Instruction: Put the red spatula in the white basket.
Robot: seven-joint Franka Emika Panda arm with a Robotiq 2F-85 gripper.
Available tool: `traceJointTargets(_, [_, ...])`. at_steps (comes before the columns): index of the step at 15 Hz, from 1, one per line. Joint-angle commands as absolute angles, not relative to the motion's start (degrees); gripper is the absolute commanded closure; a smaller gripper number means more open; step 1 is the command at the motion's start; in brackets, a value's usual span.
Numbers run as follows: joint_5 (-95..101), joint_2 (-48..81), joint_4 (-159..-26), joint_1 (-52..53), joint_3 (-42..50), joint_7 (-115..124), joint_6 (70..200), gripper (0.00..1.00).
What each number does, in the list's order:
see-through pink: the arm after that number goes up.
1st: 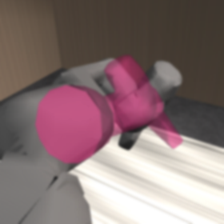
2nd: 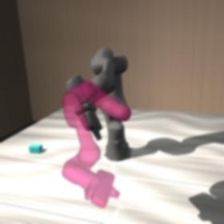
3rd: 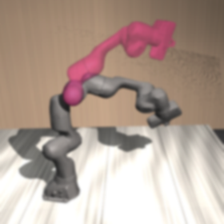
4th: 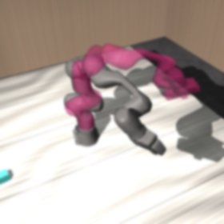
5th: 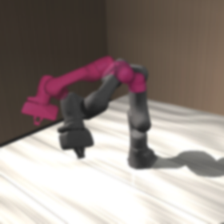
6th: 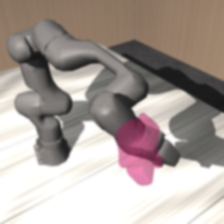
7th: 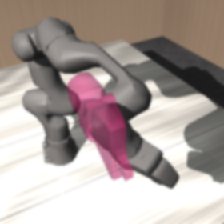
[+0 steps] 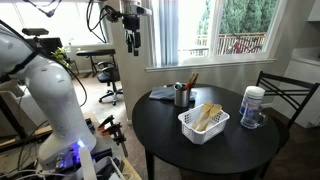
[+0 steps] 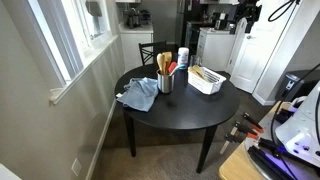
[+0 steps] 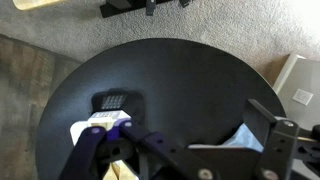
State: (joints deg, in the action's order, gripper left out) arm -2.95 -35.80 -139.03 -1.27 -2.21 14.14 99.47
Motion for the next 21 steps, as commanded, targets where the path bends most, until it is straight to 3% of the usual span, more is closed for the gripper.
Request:
traceJointTargets(1, [-3.15, -35.77, -138.90, -1.74, -2.56, 13.91, 99.32, 0.00])
traceJointTargets(13, [-2.99, -30.83, -136.81, -1.99, -0.02, 9.59, 98.69, 0.00])
traceJointTargets(21, [-3.19, -13.79, -129.90, -5.67, 5.51, 9.63, 100.63, 0.00])
